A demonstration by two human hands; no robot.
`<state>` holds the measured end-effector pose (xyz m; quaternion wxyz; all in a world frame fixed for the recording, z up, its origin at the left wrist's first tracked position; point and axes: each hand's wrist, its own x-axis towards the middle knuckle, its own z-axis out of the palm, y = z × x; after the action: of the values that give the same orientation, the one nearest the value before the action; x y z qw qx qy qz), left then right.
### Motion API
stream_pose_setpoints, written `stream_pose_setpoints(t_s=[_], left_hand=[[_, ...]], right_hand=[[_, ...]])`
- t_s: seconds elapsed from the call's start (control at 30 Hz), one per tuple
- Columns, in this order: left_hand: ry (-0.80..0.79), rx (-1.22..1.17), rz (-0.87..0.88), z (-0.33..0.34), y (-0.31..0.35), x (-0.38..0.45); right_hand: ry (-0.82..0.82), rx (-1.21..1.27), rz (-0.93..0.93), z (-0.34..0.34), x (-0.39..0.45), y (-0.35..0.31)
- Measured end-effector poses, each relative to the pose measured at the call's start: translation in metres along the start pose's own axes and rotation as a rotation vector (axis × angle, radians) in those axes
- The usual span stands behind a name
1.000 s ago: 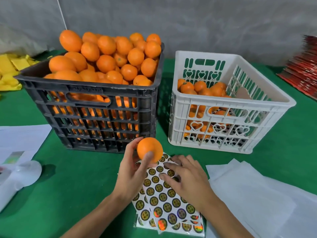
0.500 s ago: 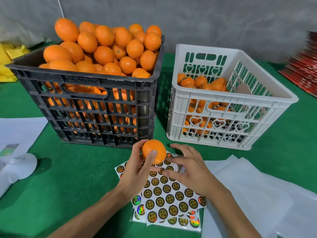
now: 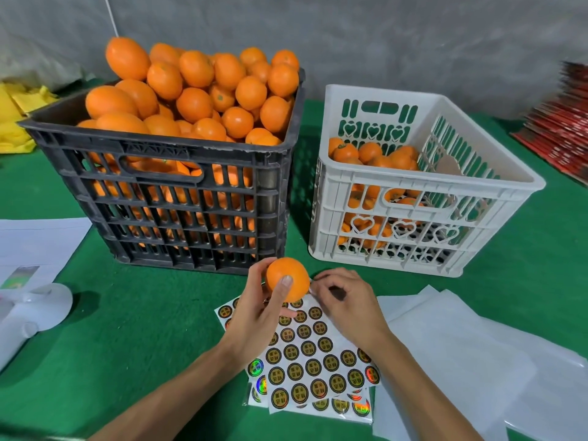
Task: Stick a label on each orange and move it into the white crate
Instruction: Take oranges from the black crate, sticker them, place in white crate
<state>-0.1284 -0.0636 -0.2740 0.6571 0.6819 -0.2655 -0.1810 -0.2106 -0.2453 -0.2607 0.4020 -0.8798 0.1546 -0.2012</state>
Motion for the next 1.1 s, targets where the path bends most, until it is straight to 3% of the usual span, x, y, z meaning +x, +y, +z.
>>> stream_pose_setpoints(t_s=[0.13, 0.33, 0.47, 0.57, 0.7, 0.8, 0.87, 1.0, 1.1], left_hand=[[-0.002, 0.017, -0.014, 0.000, 0.001, 0.001], [0.033, -0.009, 0.011, 0.001, 0.007, -0.002], [0.115, -0.111, 0.032, 0.004, 0.024, -0.004], [0.127, -0.162, 0.052, 0.015, 0.049, -0.005], [0.009, -0.095, 0.160, 0.028, 0.116, 0.011], [-0.114, -0.013, 0.207, 0.033, 0.172, 0.039], [-0.157, 0.091, 0.322, 0.033, 0.205, 0.062], [0.049, 0.365, 0.492, 0.014, 0.244, 0.130], [0.190, 0.666, 0.481, -0.024, 0.252, 0.191]], right_hand=[[0.272, 0.205, -0.038, 0.004, 0.000, -0.020], [0.147, 0.241, -0.146, 0.009, -0.010, -0.037], [0.010, -0.148, -0.315, 0.005, -0.027, -0.049], [0.085, -0.456, -0.370, -0.001, -0.029, -0.070], [0.221, -0.443, -0.304, -0.045, -0.004, -0.101], [0.330, -0.244, -0.351, -0.081, 0.025, -0.122], [0.413, -0.277, -0.349, -0.104, 0.055, -0.134], [0.358, -0.384, -0.237, -0.133, 0.113, -0.143], [0.335, -0.500, -0.186, -0.129, 0.134, -0.134]])
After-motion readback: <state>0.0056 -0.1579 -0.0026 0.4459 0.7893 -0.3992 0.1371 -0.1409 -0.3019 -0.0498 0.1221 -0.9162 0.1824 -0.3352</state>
